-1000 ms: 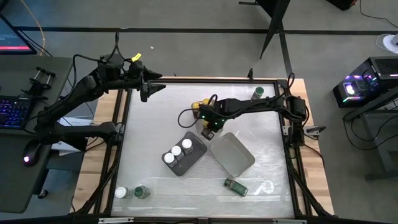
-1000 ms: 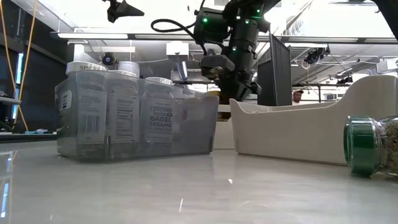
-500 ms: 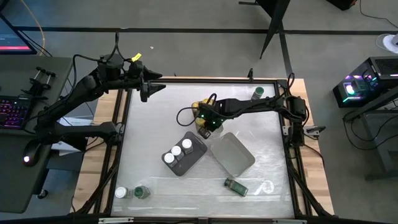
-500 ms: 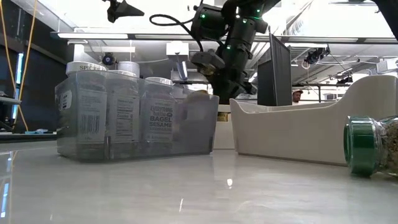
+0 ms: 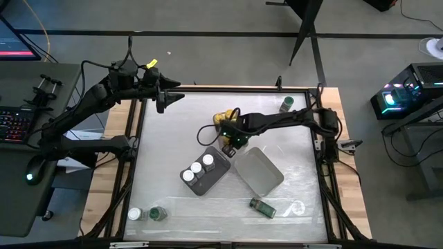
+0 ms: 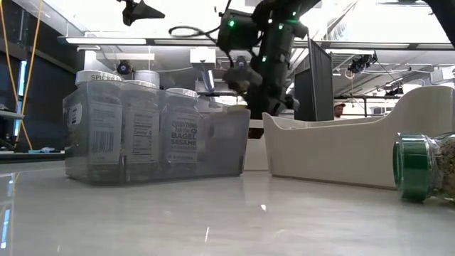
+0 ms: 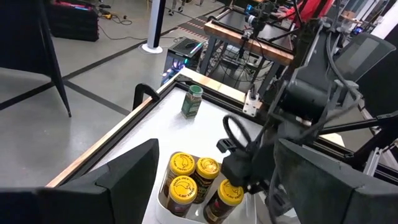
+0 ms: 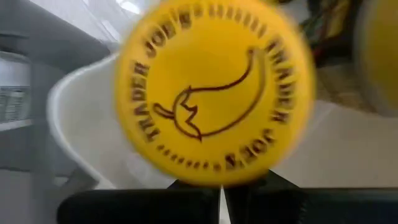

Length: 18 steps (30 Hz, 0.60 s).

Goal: Sort spices by type
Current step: Put the yellow seasoning bottle into the white bin

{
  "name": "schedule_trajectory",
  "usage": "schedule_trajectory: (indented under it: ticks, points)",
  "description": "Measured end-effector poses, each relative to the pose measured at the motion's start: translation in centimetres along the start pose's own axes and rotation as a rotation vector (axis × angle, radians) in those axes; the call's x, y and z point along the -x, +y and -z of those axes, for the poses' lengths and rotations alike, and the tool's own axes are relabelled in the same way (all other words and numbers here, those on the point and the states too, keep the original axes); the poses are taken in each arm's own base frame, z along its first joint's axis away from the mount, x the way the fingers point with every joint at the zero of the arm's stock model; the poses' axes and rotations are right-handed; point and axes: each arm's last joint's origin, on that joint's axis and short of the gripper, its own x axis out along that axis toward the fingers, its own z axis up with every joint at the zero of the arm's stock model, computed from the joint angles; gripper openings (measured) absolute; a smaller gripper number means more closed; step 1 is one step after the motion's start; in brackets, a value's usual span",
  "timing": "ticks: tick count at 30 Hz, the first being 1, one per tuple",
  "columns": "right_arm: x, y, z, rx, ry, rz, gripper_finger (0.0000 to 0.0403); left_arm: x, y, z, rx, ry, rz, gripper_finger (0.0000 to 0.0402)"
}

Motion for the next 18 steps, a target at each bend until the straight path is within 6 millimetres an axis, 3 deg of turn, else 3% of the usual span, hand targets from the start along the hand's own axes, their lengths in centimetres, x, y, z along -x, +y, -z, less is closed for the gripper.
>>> schedule_trajectory:
  ticks: [4, 18]
  points:
    - [-1.6, 0.4, 0.0, -0.034, 0.000, 0.020, 0.0000, 0.0, 0.0, 0.0, 0.000, 0.000, 0.000, 0.0305]
    - [-1.6, 0.9, -0.8, -0.142, -0.146, 0.052, 0.0000, 0.0, 0.0, 0.0, -0.001, -0.001, -0.002, 0.0305]
